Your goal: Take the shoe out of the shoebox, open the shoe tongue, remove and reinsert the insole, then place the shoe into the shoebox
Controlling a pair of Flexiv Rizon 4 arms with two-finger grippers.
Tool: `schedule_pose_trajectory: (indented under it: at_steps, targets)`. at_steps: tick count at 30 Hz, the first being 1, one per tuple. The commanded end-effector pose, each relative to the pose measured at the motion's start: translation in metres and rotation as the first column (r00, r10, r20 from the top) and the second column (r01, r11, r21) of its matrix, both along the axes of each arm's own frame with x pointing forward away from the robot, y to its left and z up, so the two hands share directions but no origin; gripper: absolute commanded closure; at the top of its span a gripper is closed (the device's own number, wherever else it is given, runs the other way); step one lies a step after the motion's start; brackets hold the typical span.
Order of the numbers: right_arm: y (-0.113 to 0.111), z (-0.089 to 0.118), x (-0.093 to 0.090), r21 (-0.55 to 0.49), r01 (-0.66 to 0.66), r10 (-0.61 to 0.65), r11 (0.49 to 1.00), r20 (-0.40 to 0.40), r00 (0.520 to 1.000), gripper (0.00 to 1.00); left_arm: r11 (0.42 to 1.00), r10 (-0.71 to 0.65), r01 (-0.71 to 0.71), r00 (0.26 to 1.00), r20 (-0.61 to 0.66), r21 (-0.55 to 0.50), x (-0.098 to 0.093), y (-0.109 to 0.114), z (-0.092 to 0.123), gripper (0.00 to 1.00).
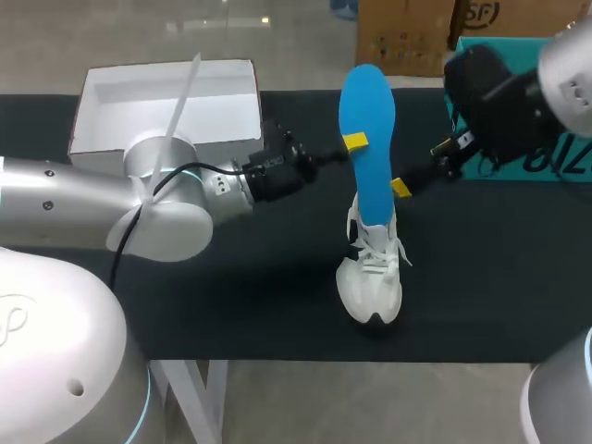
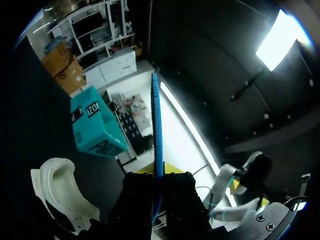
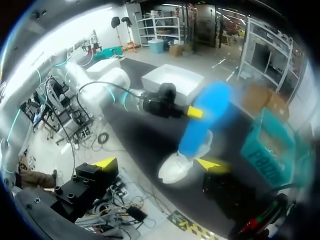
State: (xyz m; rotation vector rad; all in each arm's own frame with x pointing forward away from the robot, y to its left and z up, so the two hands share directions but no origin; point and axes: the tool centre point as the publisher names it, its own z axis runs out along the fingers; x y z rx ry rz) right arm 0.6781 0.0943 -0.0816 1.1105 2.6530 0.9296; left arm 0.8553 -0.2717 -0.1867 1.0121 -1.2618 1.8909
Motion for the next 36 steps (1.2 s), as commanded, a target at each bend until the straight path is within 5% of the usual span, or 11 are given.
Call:
schedule_pose_trajectory:
  at_steps: [1, 33, 36]
  targets:
    - [0.014, 0.012, -0.005, -0.065, 0.047, -0.047, 0.997, -0.002, 0.999, 0.0, 1.0, -0.007, 0.007, 1.0, 0.002, -0.004, 0.001, 0.001, -0.002, 1.0]
    - [0.01, 0.014, -0.008, -0.067, 0.089, -0.089, 0.994, -0.002, 0.996, 0.0, 1.0, -0.007, 0.007, 1.0, 0.002, -0.004, 0.001, 0.001, -0.002, 1.0]
    - [0.01, 0.014, -0.008, -0.067, 0.089, -0.089, 0.994, -0.002, 0.996, 0.0, 0.999, -0.019, 0.026, 0.968, 0.251, -0.024, 0.001, -0.002, 0.012, 1.0]
